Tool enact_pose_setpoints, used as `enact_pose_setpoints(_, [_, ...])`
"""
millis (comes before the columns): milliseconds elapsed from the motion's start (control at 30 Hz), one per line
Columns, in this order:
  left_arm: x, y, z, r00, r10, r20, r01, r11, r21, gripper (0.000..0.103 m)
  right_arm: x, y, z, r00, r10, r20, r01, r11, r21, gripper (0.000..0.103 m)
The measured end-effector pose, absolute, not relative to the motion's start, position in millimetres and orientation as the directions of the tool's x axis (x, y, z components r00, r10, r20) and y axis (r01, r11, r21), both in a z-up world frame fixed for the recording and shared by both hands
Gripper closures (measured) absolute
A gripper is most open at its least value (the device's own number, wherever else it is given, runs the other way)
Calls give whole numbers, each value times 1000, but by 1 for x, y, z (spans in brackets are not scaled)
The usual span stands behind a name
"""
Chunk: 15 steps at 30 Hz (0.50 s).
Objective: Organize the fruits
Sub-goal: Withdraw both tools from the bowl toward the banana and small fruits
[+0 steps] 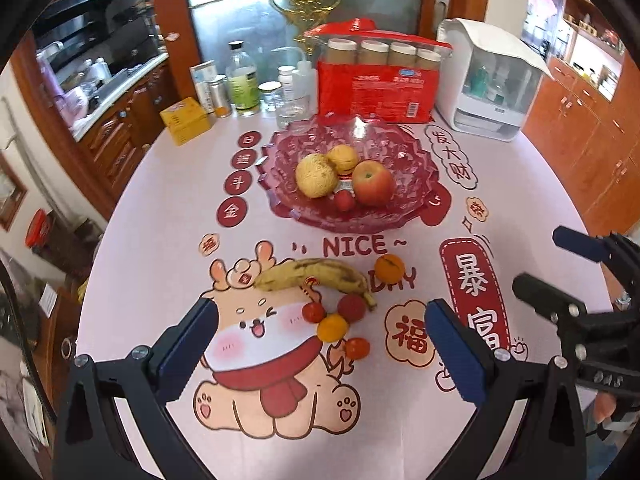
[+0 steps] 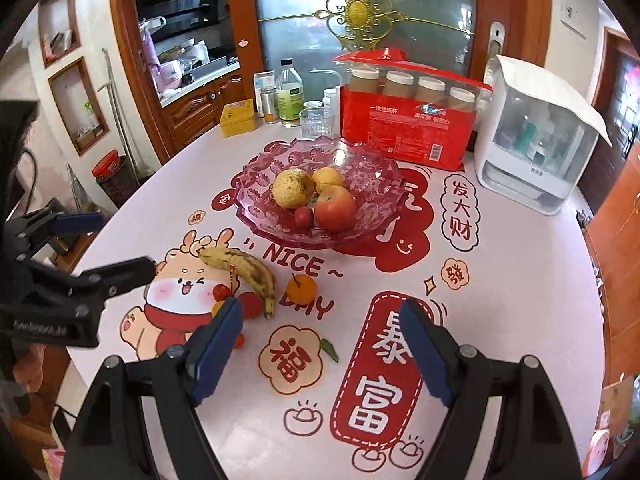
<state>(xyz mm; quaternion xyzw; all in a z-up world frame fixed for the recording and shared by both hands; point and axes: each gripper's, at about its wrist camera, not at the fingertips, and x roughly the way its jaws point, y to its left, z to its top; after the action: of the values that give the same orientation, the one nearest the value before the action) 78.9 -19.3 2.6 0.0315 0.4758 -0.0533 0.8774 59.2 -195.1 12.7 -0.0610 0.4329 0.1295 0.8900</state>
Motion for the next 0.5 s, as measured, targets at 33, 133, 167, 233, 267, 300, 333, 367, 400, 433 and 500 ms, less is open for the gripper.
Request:
enact_pose_setpoints(33, [73,-21,0,553,-48,-831,117,993,20,0,60,-194,10,596,171,-785,-283,959,-6,22])
enact_pose_setpoints(133, [61,-25,-8,573,-9,-820,94,994,55,0,66,-192,0,584,178,-792,-301,954,-7,23])
enact_pose_setpoints(167, [58,-26,-11,576,-4,-818,88,994,57,0,68,-191,-2,580,185,-794,-307,952,-3,23])
enact_pose_setpoints(233, [52,-26,-17,584,5,-812,69,996,55,0,69,-190,-7,578,202,-791,-314,949,12,24])
enact_pose_setpoints(267, [51,-26,-21,588,11,-809,54,997,53,0,70,-191,-9,578,211,-788,-317,948,21,25])
enact_pose_setpoints(300, [50,-24,-25,586,13,-810,44,998,48,0,70,-190,-10,580,216,-786,-319,947,26,25])
enact_pose_setpoints(333, [51,-23,-30,581,11,-814,37,998,40,0,70,-190,-13,579,222,-784,-322,946,30,25])
enact_pose_setpoints(367, [52,-22,-36,574,7,-819,31,999,30,0,70,-189,-15,579,224,-784,-324,946,31,26])
enact_pose_setpoints(400, [53,-20,-46,560,-4,-829,20,1000,8,0,71,-188,-19,576,226,-786,-327,944,32,26])
enact_pose_setpoints(433, [55,-19,-52,551,-15,-834,15,1000,-8,0,72,-187,-23,572,228,-788,-331,943,32,28])
enact_pose_setpoints(500, [58,-18,-72,526,-51,-849,10,998,-54,0,76,-184,-36,560,227,-797,-339,940,30,33])
